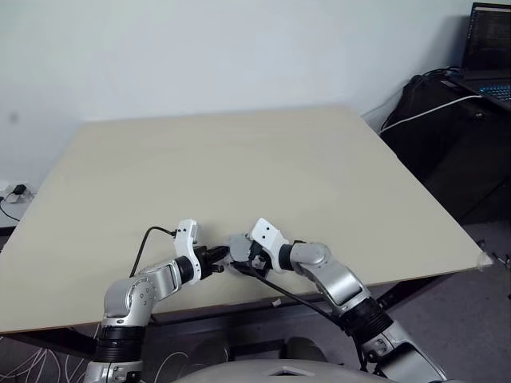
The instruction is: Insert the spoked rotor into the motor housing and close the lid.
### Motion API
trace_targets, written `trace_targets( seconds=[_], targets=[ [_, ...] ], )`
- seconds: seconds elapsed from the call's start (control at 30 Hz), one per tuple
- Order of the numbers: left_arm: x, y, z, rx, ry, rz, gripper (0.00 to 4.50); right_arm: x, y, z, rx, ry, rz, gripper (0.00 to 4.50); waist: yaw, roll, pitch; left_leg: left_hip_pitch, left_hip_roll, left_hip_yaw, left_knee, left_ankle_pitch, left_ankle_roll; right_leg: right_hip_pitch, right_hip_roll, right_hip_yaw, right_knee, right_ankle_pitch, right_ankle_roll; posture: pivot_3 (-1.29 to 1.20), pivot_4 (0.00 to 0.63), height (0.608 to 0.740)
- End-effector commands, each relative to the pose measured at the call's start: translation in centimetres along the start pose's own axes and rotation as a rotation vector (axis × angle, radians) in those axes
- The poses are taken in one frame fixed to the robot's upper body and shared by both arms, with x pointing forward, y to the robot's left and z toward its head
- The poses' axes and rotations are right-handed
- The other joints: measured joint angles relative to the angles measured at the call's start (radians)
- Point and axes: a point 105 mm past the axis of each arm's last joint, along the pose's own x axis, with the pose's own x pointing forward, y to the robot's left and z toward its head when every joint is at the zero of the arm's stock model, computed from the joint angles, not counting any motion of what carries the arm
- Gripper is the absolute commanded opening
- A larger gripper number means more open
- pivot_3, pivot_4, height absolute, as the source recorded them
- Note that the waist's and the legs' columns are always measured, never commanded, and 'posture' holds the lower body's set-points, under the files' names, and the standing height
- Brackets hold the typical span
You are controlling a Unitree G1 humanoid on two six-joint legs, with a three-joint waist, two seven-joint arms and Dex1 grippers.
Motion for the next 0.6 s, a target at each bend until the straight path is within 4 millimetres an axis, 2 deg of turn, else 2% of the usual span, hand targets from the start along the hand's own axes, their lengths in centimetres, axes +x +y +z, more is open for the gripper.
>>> trace_targets(
  seconds=[0.03,0.17,0.33,0.4,0.5,0.6],
  targets=[
    [0.4,-0.9,-0.8,0.006,0.037,-0.028,0.0,-0.8,-0.4,1.4,0.007,-0.058,-0.005,4.49,0.0,0.0,0.0,0.0,0.0,0.0,0.0,0.0,0.0,0.0,0.0,0.0,0.0,0.0,0.0,0.0,0.0,0.74],
    [0.3,-0.9,-0.9,0.004,0.034,-0.027,0.0,-2.3,-0.7,3.4,0.014,-0.143,-0.004,4.49,0.002,-0.001,0.001,-0.001,0.0,0.0,0.0,0.0,0.0,-0.001,0.0,0.0,-0.001,0.0,0.0,0.0,0.0,0.74],
    [0.3,-0.9,-1.0,0.002,0.034,-0.029,0.0,-5.6,-0.8,4.9,0.012,-0.21,0.013,4.49,0.005,-0.002,0.002,-0.002,-0.001,0.0,0.0,-0.001,0.001,-0.001,-0.001,0.0,-0.002,0.0,0.0,0.0,0.0,0.74],
    [0.3,-1.0,-1.0,0.002,0.032,-0.033,0.0,-6.5,-1.6,4.3,0.07,-0.188,-0.033,4.49,0.008,-0.002,0.002,-0.002,-0.001,0.0,-0.001,-0.002,0.002,-0.001,-0.001,0.0,-0.002,-0.001,0.001,0.0,0.0,0.74],
    [0.4,-1.0,-0.9,0.004,0.032,-0.038,0.0,-7.0,-3.0,1.3,0.207,-0.074,-0.15,4.49,0.011,-0.002,0.002,-0.002,-0.001,0.0,-0.001,-0.002,0.002,-0.001,-0.002,0.0,-0.002,-0.001,0.0,0.0,0.0,0.74],
    [0.5,-1.0,-0.9,0.007,0.028,-0.037,0.0,-6.8,-3.1,-1.2,0.413,0.027,-0.199,4.49,0.013,-0.002,0.002,-0.003,-0.001,0.0,-0.001,-0.002,0.002,-0.002,-0.002,0.0,-0.002,-0.001,0.0,0.0,0.0,0.74]
  ],
)
